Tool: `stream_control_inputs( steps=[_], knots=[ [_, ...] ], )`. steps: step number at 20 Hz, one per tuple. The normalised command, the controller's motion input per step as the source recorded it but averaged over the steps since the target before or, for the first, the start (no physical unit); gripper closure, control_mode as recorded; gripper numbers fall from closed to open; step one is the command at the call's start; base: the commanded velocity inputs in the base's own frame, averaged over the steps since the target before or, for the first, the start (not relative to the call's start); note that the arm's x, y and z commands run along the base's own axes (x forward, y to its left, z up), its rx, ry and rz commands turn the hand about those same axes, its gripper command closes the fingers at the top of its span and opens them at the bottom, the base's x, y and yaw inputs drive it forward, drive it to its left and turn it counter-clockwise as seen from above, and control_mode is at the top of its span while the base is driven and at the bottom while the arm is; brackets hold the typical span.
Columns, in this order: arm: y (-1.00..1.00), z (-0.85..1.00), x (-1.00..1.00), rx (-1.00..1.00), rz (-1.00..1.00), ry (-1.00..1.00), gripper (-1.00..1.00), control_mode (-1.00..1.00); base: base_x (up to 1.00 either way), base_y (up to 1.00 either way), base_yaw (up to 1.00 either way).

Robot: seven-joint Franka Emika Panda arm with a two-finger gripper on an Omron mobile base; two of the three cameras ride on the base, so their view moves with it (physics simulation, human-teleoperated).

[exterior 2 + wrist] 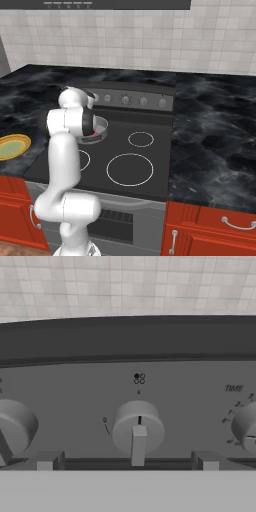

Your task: Retrieve the frozen meat and place it in the pot on a burner. Then turn the burner on.

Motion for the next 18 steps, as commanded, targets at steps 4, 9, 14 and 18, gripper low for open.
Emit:
stream_control_inputs(
  steps=[4, 9, 14, 18],
  knots=[
    [-0.02, 0.0, 0.22, 0.0, 0.0, 0.0, -1.0, -1.0, 0.0, 0.0, 0.0],
    [0.0, 0.0, 0.11, 0.0, 0.0, 0.0, -1.0, -1.0, 0.0, 0.0, 0.0],
    [0.0, 0.0, 0.0, 0.0, 0.0, -0.02, -1.0, -1.0, 0.0, 0.0, 0.0],
    [-0.14, 0.0, 0.04, 0.0, 0.0, -0.02, -1.0, -1.0, 0.0, 0.0, 0.0]
  ],
)
